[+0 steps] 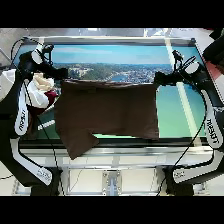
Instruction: Fold the shirts.
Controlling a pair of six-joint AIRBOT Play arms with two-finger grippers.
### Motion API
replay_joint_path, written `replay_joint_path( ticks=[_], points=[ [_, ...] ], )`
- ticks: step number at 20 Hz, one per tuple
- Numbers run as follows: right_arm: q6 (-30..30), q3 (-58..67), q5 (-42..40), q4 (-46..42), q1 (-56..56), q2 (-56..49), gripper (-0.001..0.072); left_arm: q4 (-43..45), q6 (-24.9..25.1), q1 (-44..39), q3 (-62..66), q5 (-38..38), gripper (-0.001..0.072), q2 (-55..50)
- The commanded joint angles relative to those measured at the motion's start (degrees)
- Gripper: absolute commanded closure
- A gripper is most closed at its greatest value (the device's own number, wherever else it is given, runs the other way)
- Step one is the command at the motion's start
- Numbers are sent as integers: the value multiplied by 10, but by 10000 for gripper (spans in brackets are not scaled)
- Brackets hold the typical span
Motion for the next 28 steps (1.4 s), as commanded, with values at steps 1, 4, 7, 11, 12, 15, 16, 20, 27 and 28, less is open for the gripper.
replay_joint_path(
  ticks=[1, 4, 7, 11, 12, 15, 16, 20, 27, 28],
  points=[
    [19, 0, 34, -40, 6, 10, 707, 40, -2, -1, -3, -45, 699, 10],
    [33, -17, 109, -103, 16, 37, 707, 62, -2, 0, -37, -57, 699, 36],
    [39, -114, 95, -124, 26, 71, 707, 65, -2, 0, -92, -58, 699, 52],
    [40, -227, 31, -85, 31, 79, 707, 65, -2, 0, -153, -57, 699, 52],
    [39, -238, 20, -84, 38, 78, 707, 65, -2, -1, -163, -57, 699, 52],
    [38, -243, -9, -82, 55, 78, 707, 65, -2, -1, -190, -57, 698, 52],
    [38, -243, -14, -80, 58, 78, 706, 65, -2, -1, -197, -57, 698, 52],
    [40, -240, 6, -80, 58, 80, 672, 65, -2, -1, -207, -66, 596, 52],
    [40, -148, 174, -189, 47, 188, 364, 64, -2, 24, -212, -102, 103, 170],
    [43, -149, 182, -216, 35, 225, 364, 63, -2, 38, -231, -101, 103, 214]
  ],
)
